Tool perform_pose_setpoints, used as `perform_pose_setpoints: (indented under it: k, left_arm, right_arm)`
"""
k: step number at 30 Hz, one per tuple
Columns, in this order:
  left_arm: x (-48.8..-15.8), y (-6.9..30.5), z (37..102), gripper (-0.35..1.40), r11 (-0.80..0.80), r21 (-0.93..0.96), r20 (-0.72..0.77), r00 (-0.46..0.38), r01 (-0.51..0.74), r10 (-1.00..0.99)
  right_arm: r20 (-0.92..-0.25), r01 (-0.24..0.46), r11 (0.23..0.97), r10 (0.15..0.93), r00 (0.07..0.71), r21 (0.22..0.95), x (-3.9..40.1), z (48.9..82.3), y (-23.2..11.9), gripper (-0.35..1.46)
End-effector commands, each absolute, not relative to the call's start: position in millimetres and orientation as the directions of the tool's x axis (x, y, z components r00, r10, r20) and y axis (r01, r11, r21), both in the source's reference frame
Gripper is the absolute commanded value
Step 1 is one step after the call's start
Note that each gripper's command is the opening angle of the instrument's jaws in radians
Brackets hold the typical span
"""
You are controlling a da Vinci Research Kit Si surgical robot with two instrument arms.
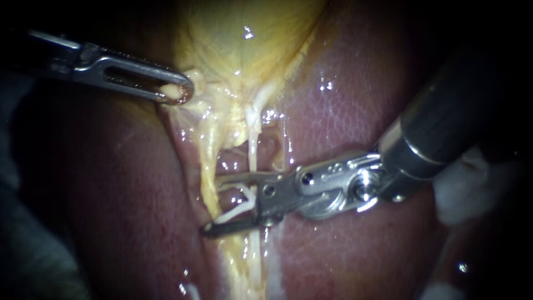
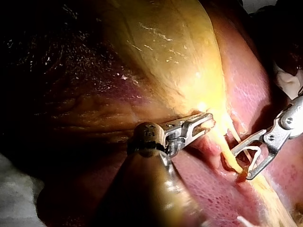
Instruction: Clipping first clip left tube
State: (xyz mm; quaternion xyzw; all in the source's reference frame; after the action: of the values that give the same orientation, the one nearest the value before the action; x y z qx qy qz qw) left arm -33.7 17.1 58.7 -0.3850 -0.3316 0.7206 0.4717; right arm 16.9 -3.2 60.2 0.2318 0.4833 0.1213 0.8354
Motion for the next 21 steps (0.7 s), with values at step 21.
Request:
perform_pose_setpoints:
  k: [21]
  left_arm:
    - [-33.7, 17.0, 58.6, -0.35, -0.335, -0.841, -0.242, -0.259, -0.424, 0.935]
  right_arm:
    - [-0.73, 0.013, 0.825, 0.492, 0.475, 0.565, 12.0, 58.0, -2.0, 0.48]
